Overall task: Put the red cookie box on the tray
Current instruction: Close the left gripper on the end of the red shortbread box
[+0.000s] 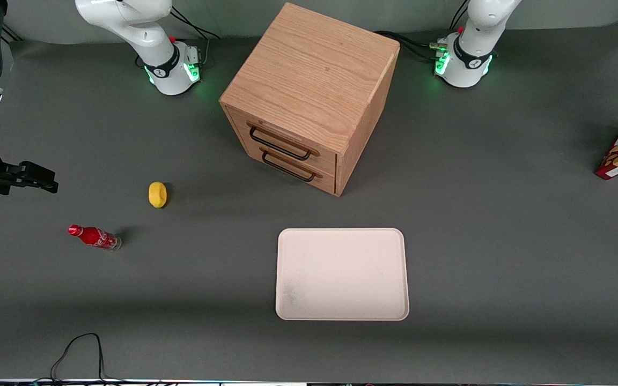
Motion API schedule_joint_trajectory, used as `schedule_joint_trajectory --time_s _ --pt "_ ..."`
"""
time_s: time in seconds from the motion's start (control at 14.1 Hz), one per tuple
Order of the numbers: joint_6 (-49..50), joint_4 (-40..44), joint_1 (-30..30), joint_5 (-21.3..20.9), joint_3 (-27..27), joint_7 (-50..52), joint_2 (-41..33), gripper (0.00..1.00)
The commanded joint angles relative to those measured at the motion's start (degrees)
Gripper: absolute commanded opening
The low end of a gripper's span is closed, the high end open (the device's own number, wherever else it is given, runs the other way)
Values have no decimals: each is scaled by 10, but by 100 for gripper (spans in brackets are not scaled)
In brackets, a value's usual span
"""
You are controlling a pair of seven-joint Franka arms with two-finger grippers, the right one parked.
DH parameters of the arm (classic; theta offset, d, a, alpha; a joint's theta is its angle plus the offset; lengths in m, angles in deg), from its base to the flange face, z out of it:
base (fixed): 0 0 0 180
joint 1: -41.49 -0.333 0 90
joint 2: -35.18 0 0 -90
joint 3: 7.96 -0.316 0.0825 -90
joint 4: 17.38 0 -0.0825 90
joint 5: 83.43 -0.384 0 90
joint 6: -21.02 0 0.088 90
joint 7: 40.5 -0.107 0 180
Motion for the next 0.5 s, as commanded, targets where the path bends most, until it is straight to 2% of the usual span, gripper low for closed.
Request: schedule_joint_trajectory --time_s 0.0,0.21,0.43 --pt "-1 -6 3 9 -3 -4 -16 0" --pt "37 2 8 1 -5 15 -66 0" --pt "164 64 22 -40 -2 76 -118 0"
